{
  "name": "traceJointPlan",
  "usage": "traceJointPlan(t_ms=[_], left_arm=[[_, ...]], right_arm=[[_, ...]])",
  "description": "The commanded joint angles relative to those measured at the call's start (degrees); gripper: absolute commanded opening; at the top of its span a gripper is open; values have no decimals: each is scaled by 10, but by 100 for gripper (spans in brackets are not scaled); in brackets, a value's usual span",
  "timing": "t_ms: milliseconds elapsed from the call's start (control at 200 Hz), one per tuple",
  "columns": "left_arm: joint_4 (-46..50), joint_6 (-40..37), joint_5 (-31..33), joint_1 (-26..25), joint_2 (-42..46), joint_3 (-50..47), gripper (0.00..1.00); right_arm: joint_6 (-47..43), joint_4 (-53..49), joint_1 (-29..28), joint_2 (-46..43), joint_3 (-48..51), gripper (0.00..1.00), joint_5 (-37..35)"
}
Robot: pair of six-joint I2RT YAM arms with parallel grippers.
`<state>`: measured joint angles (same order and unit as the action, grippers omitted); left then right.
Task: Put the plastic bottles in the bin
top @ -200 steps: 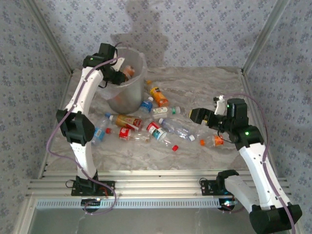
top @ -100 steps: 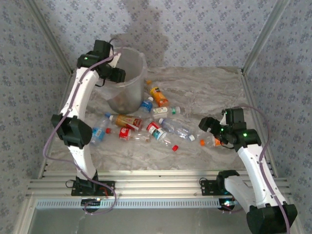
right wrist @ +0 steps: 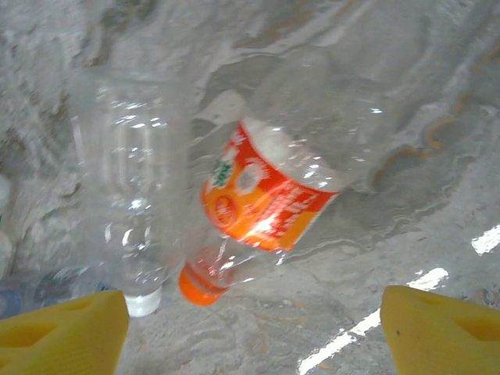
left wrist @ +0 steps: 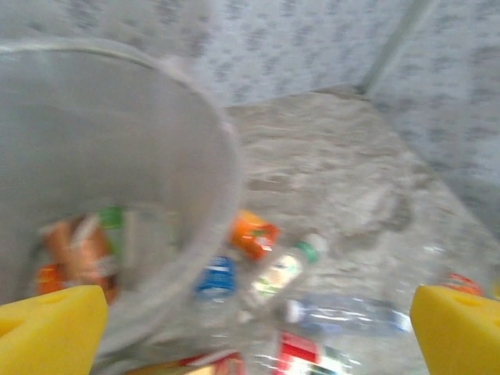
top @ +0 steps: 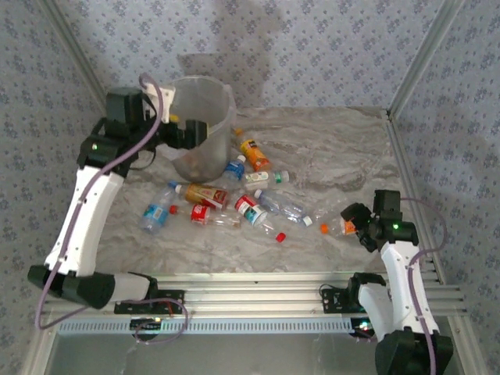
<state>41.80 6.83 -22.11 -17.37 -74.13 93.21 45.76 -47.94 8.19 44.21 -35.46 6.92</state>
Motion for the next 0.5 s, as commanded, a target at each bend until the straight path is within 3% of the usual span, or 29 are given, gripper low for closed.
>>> traceJointPlan(t_ms=[0, 145, 305, 500], left_arm=[[-120, 51, -115, -30, 49, -79, 100], [-187, 88, -138, -101, 90, -160, 100], [-218, 104, -114, -184, 91, -226, 100], [-306, 153, -110, -234, 82, -299, 100]], right_arm=[[28, 25, 34, 6, 21, 81, 27], [30, 48, 71, 30, 39, 78, 38], [54, 104, 102, 46, 63, 77, 50], [57, 171, 115, 97, 80, 78, 56]])
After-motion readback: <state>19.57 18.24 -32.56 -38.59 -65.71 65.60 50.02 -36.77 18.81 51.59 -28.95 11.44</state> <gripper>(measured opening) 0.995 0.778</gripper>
